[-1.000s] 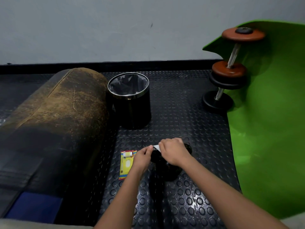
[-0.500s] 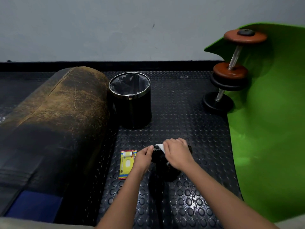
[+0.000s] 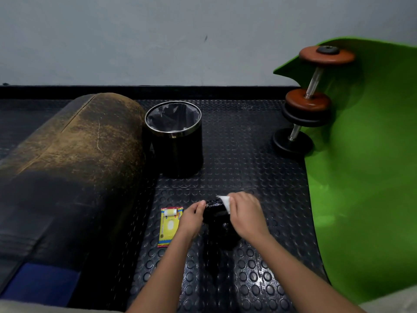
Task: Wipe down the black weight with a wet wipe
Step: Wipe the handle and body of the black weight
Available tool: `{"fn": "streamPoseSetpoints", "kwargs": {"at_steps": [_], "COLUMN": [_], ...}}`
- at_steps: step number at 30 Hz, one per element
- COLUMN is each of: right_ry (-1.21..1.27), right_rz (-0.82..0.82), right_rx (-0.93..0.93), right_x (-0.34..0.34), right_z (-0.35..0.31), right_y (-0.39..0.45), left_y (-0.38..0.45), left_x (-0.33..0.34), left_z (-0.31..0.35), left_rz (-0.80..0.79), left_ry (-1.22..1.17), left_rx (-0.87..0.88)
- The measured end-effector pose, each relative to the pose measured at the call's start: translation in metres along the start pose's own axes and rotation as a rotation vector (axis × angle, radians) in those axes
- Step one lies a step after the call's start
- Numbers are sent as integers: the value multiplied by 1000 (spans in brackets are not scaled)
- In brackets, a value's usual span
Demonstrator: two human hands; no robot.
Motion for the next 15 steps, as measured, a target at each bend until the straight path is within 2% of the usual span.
{"fn": "streamPoseSetpoints", "kwargs": {"at_steps": [3,5,11,13,15], "right_ry": [26,62,433,299,111], "right_rz": [-31,-7,65,84,89], "right_rx": [-122,-119,275,275,138], "right_x": [2,-1,0,-1,0], "right_z": [-7,5,37,27,9], "right_y": [-6,-8,-6,-3,-3], "left_y": [1,1,-1,2,3], "left_x": [0,0,0,-1,-1], "left_z": [0,-1,-2,-5,-5], "left_rz": [0,-3,-37,-43,-41], "left_ry": [19,29,54,33,20], "left_rx": [0,1,-14,-24,-23]}}
Point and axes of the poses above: each hand's wrist, its own y-axis towards the middle knuckle, its own x-axis out of the palm, z = x × y, the point moved 5 cm from there along y, towards the middle knuckle, and after that the axes turned 9 degrees about -z, right-handed, at the moved point
